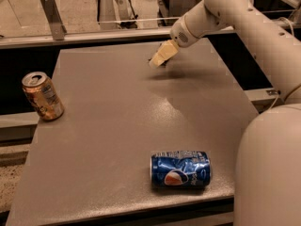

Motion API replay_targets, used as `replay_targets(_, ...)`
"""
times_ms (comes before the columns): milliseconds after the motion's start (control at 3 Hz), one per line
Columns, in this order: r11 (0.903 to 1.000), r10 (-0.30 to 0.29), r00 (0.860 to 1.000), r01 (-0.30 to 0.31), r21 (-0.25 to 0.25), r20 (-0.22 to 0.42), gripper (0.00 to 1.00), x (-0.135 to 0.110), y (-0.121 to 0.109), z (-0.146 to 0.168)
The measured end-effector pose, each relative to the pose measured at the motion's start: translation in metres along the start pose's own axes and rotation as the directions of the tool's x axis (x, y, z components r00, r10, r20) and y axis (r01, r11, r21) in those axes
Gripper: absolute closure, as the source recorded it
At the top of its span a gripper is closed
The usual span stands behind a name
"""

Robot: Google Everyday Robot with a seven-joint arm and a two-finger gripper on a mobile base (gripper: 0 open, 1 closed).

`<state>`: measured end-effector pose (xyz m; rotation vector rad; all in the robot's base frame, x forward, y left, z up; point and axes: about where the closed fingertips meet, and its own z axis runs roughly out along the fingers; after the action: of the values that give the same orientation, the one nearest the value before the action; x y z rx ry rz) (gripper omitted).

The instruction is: Move rxbar chocolate near pepsi can

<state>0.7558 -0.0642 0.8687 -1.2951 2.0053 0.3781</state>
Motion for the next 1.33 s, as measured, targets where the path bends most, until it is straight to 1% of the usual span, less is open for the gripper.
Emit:
replay_targets(333,0.9983,0.058,0.998,-0.058,-0.006,0.023,0.0,-0.001,-0.009,0.029)
replay_targets(667,0.997,0.077,0.997,-0.077,0.003,0.019,0.18,0.001,-0.015,0.046)
replay_targets(1000,0.9969,0.077,0.997,-0.077,0.016,0.013,0.41,0.005,-0.019,0.049)
replay_targets(1333,0.998,0.06,0.998,-0.06,0.019,0.002,0.65,0.008,-0.018,0.046)
